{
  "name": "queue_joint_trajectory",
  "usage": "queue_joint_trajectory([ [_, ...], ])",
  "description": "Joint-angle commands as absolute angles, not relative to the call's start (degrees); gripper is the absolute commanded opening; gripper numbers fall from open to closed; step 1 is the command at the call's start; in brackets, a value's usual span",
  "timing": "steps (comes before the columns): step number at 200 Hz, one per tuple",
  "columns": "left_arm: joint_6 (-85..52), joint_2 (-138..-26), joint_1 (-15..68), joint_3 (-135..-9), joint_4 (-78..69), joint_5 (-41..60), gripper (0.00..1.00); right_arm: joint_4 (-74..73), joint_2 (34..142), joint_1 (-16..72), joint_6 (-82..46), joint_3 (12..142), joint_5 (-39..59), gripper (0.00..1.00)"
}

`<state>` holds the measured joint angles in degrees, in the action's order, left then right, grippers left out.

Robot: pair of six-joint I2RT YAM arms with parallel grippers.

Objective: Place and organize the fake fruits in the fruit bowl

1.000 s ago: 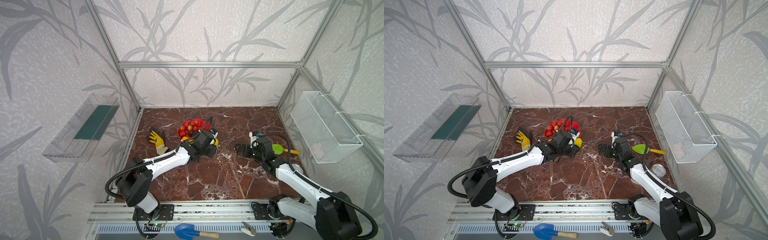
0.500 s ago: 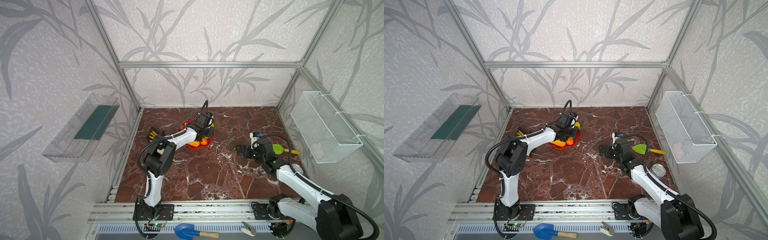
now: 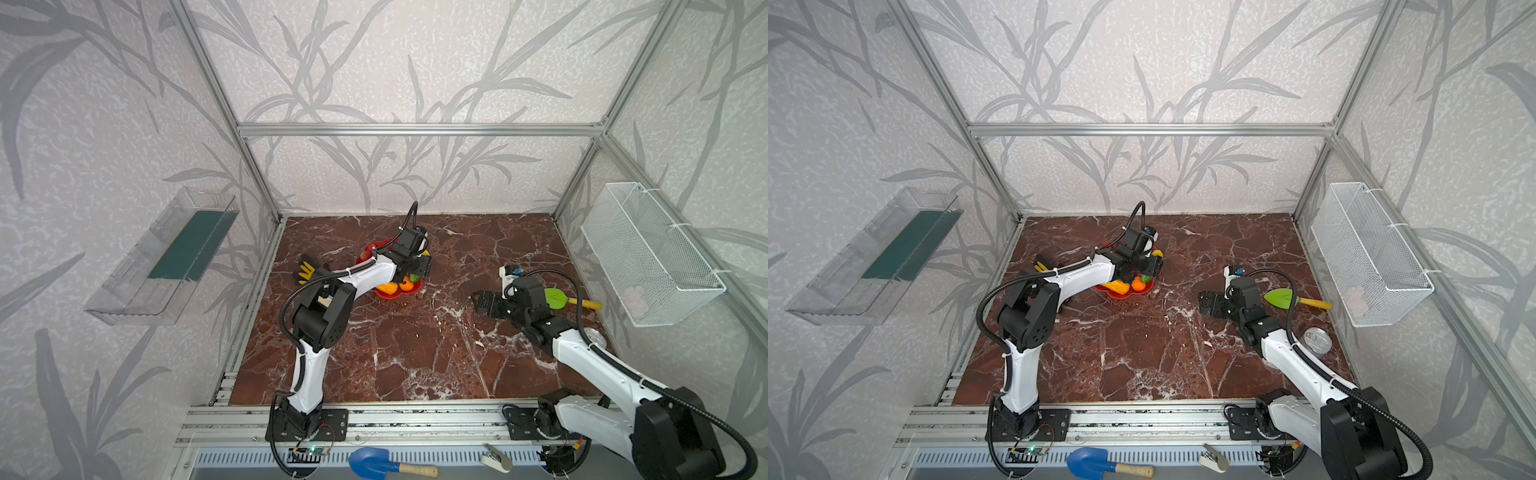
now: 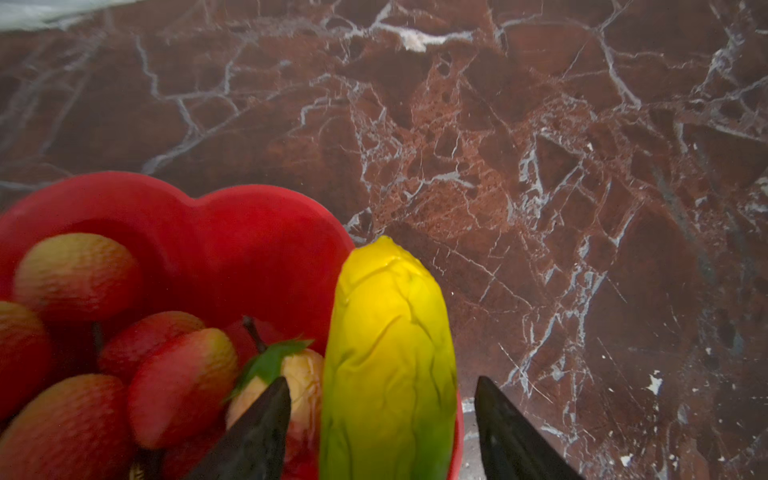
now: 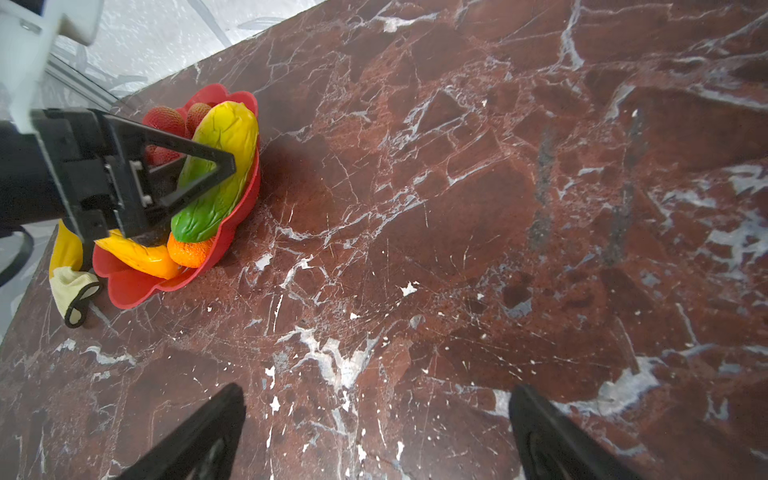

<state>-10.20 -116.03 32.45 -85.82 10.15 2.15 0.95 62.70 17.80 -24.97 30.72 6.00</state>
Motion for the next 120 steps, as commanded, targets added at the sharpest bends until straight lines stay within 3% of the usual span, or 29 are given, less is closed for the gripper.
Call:
queue_joint_trajectory([
  [1,-9.6,-106.2,32.0,-84.2,7.6,-1.4,0.75,2.3,62.6,17.5,-23.1,33.3,4.4,0.99],
  [42,-6.4,-85.7,31.0,-69.1,-7.3,-6.9,0.88,1.3,61.6,17.4,-19.6,33.7,3.0,0.99],
  [82,-5.5,-64.0,27.7,-43.6,-16.3,-20.6,0.95,-3.1,59.5,17.4,-14.1,31.3,2.4,0.99],
  [120,-6.1,-47.2,21.6,-20.7,-22.1,-31.0,0.99,-9.0,57.9,17.4,-6.9,26.9,-5.5,0.99],
])
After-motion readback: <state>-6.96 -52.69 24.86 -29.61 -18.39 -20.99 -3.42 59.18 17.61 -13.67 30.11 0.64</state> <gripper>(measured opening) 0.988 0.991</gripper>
